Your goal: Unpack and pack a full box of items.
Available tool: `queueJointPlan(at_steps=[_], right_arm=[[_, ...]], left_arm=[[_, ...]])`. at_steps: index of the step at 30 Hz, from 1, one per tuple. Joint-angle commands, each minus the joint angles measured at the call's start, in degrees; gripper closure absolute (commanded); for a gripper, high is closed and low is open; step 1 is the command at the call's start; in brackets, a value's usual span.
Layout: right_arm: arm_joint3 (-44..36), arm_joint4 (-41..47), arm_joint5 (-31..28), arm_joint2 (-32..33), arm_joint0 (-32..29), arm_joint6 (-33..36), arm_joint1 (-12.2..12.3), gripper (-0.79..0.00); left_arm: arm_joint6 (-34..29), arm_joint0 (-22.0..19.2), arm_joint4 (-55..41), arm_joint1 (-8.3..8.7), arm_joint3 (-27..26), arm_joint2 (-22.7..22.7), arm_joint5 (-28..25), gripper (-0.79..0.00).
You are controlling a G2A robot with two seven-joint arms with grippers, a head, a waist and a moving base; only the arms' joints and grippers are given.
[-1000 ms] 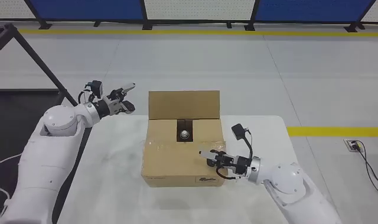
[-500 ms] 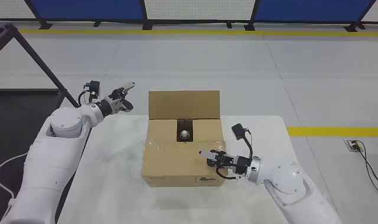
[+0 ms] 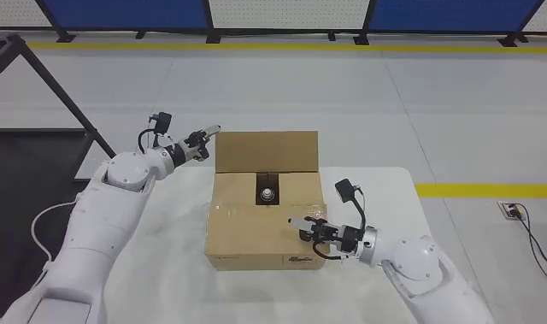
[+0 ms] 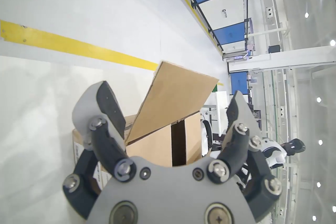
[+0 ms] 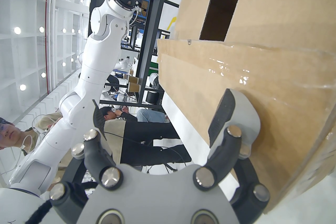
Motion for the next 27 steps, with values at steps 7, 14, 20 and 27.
queueJointPlan(at_steps=[7, 14, 20, 27], right_arm=[[0.0, 0.0, 0.0, 0.0, 0.0, 0.0, 0.0, -0.785], [0.0, 0.0, 0.0, 0.0, 0.0, 0.0, 0.0, -0.785], [0.0, 0.0, 0.0, 0.0, 0.0, 0.0, 0.0, -0.785], [0.0, 0.0, 0.0, 0.0, 0.0, 0.0, 0.0, -0.785]], left_arm=[[4.3, -1.9, 2.7, -3.46, 5.3, 3.3, -3.9, -0.785], [0.8, -2.8, 0.2, -4.72, 8.3, 2.8, -8.9, -0.785], [-4.8, -3.3, -2.5, -4.11, 10.2, 0.9, -13.6, -0.785], [-8.8, -2.0, -1.6, -3.13, 9.7, 0.4, -18.3, -0.785]])
